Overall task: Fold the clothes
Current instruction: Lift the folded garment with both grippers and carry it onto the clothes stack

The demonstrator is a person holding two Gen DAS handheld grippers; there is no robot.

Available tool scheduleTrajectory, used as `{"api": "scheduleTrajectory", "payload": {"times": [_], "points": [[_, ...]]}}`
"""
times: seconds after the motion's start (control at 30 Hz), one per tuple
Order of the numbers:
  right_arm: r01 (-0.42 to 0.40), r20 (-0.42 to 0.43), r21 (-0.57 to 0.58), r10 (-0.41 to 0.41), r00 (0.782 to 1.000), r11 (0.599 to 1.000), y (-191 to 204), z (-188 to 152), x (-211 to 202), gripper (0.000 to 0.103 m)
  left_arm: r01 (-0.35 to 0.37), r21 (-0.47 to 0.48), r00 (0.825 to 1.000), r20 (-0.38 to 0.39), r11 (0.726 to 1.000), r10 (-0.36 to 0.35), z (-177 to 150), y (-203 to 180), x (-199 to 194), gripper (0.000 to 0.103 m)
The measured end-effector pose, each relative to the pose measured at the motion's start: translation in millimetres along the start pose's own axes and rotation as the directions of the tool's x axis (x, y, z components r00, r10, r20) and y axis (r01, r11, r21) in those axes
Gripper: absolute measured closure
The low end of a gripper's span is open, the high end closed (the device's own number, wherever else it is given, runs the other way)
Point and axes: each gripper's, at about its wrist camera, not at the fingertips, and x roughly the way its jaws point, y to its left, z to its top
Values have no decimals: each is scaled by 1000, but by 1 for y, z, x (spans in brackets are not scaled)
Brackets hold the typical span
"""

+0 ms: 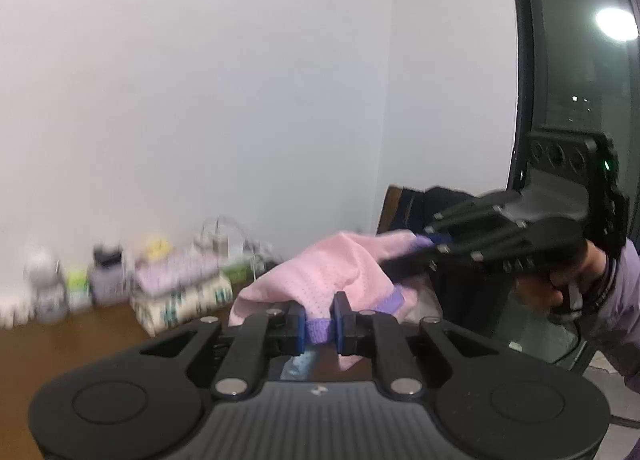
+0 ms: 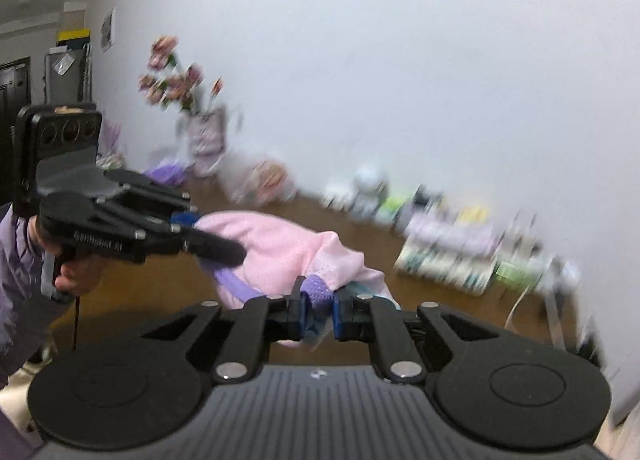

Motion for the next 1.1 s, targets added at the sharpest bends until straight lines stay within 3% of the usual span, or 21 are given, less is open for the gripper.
{"api": "scheduleTrajectory", "payload": {"times": [0.2,0.37,0.5,0.6,0.73,0.8,0.83,0.87,0.9,1.03,1.1], "points": [[27,-25,24,-27,999,999,-87,66,77,94,-39,-75,999,-39,996,36,50,77,80,91],[44,-53,57,-41,998,997,-151,83,162,97,-90,-93,993,-88,992,82,73,139,149,91],[61,-40,77,-58,998,995,-189,84,216,97,-135,-67,988,-83,989,129,85,180,190,91],[78,-39,85,-75,996,993,-211,76,250,97,-144,-62,987,-83,988,139,74,201,218,91],[98,-110,107,-86,990,989,-233,40,295,97,-160,-63,974,-171,985,147,22,214,260,90],[108,-168,100,-90,982,989,-237,17,312,95,-167,-73,964,-223,983,147,-6,219,271,79],[110,-185,93,-92,978,990,-237,9,315,83,-161,-116,969,-207,980,134,-13,225,266,74],[113,-202,85,-94,975,990,-238,1,319,63,-153,-160,974,-191,975,122,-20,231,262,64],[119,-190,84,-102,977,989,-236,-2,314,59,-146,-202,979,-173,968,111,-26,237,257,56],[173,-79,112,-165,983,978,-237,10,287,63,-147,-339,988,-103,929,119,-14,260,240,50],[168,-58,128,-162,985,977,-238,19,288,71,-189,-397,980,-138,898,145,-7,268,251,50]]}}
